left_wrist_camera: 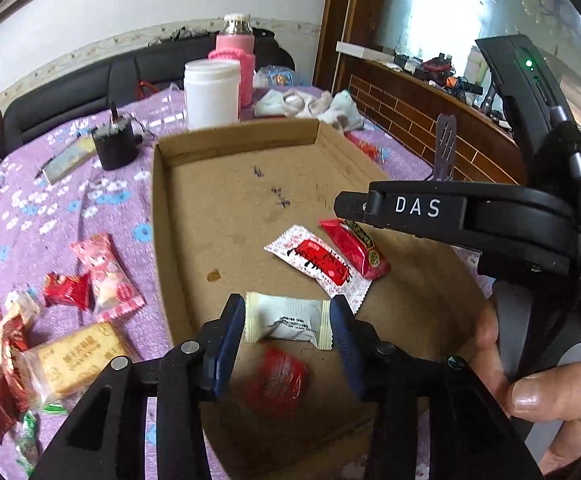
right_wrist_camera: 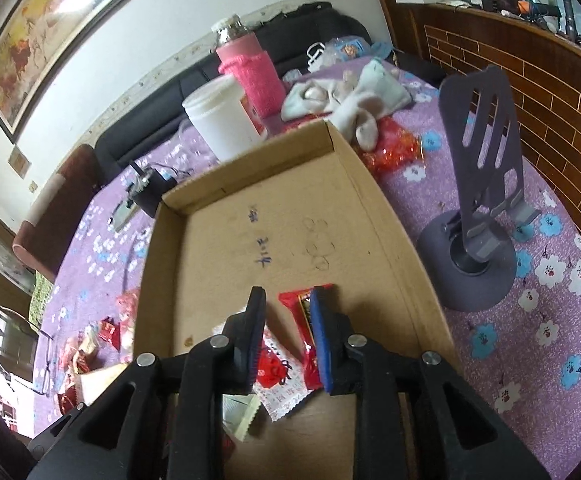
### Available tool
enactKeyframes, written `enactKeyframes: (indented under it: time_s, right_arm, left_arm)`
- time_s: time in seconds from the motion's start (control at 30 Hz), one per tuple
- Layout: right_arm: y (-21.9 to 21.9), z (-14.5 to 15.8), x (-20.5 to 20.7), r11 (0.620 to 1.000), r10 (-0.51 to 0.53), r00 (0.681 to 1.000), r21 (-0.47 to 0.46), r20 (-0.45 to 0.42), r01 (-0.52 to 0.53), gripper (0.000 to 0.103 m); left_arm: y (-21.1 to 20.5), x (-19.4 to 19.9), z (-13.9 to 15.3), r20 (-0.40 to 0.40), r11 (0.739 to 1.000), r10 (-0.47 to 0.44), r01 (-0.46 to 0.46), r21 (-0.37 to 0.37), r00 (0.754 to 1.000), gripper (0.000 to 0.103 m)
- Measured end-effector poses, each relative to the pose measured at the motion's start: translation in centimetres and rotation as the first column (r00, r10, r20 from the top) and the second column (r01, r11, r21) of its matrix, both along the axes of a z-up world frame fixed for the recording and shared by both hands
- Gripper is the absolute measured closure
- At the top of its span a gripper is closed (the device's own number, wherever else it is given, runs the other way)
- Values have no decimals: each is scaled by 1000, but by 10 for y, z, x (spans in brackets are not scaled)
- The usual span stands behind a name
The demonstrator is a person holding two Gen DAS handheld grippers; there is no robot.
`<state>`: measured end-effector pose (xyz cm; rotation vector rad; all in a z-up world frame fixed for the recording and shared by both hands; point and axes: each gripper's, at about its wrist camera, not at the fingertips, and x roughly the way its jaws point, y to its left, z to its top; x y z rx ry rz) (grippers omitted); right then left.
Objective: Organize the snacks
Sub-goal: 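Lower both snacks into the cardboard tray and open both grippers, then grasp a dark red gold-patterned packet with the left gripper while the right returns to the pile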
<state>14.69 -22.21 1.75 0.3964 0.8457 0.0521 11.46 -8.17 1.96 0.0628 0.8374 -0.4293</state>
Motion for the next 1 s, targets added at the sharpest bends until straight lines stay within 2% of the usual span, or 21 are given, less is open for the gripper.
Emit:
enactKeyframes:
  time_s: [0.3,0.4,0.57,0.7,0.83,0.9,1.0]
  right_arm:
    - [19,15,-8,998,69,995,-5,75,-69,80]
    - [29,17,-10,995,96,991,-20,90,-95,76]
    - [47,21,-16,988,152,981,-36,116,-149,76]
    - [66,23,-21,978,208,969,-48,133,-203,76]
    - [81,21,-23,967,253,959,-59,130,-248,76]
    - [87,19,-25,964,265,956,-65,126,-259,76]
    - [91,18,-25,960,278,953,-77,121,-270,76]
  left_arm:
    - [23,-8,23,18,999,44,-44,-2,999,57]
    - [45,-15,31,20,997,73,-73,1,997,57]
    - [102,-34,34,51,989,141,-143,38,989,57]
    - [163,-42,28,75,968,241,-245,58,968,54]
    - [221,-33,13,53,926,372,-375,53,927,53]
    - [248,-23,0,-15,907,421,-421,5,907,54]
    - [264,-12,-16,-101,903,420,-426,-52,902,54]
